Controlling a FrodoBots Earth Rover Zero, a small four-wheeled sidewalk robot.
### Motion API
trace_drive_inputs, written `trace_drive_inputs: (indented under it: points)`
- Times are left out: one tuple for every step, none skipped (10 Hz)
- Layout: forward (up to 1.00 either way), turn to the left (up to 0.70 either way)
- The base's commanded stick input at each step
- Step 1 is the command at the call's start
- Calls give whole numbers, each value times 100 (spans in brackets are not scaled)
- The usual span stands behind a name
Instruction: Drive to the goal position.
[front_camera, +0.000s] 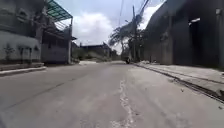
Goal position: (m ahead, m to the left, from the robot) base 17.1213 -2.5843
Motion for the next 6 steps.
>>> trace_drive_inputs:
  points:
    - [100, 0]
    - [100, -1]
    - [100, -5]
    - [100, -9]
    - [100, -40]
    - [100, -40]
